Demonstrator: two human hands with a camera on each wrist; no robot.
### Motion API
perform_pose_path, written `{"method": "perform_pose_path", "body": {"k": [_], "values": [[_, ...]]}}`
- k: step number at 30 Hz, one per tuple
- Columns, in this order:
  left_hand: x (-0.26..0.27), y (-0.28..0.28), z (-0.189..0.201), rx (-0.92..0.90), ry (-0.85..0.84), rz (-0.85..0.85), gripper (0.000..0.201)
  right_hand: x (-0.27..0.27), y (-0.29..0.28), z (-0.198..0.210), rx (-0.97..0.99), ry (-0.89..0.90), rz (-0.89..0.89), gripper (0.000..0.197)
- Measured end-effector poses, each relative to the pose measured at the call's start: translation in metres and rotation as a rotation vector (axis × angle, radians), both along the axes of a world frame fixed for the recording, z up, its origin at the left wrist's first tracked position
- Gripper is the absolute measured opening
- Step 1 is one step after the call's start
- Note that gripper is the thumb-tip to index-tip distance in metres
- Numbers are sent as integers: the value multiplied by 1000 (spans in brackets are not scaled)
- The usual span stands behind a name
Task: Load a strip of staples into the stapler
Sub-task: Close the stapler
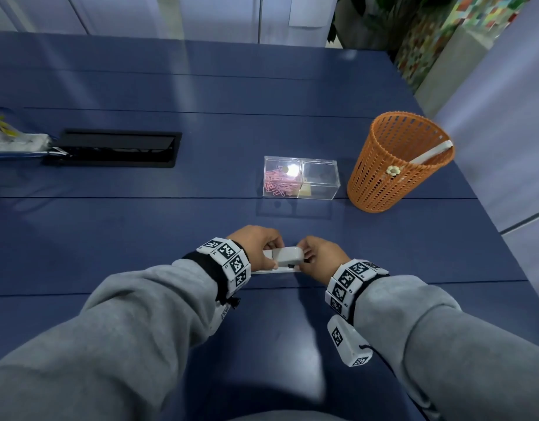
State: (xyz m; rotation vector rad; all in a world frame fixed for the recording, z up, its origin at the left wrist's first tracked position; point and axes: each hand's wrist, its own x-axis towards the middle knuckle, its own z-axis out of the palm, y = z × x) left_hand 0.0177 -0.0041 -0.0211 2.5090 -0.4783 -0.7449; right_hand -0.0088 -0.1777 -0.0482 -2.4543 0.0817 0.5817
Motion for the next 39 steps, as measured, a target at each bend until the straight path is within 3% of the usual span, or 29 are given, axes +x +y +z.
{"method": "perform_pose_path", "body": {"k": [6,11,20,32,36,39], "values": [[4,-2,-3,15,8,-10,34,5,-2,3,36,73,162,60],[0,0,-12,125,28,-57,34,5,3,5,28,71,231,41],[2,-3,-16,319,-28,-166,37,6,2,3,-24,59,268,40],[-4,-7,-15,305,-88,-206,33,1,-4,2,4,161,91,46],[-6,-11,-14,262,-122,-193,30,-3,-4,5,299,274,-75,39],[-8,-11,-15,197,-131,-139,28,-6,-2,8,443,284,-169,47]]}}
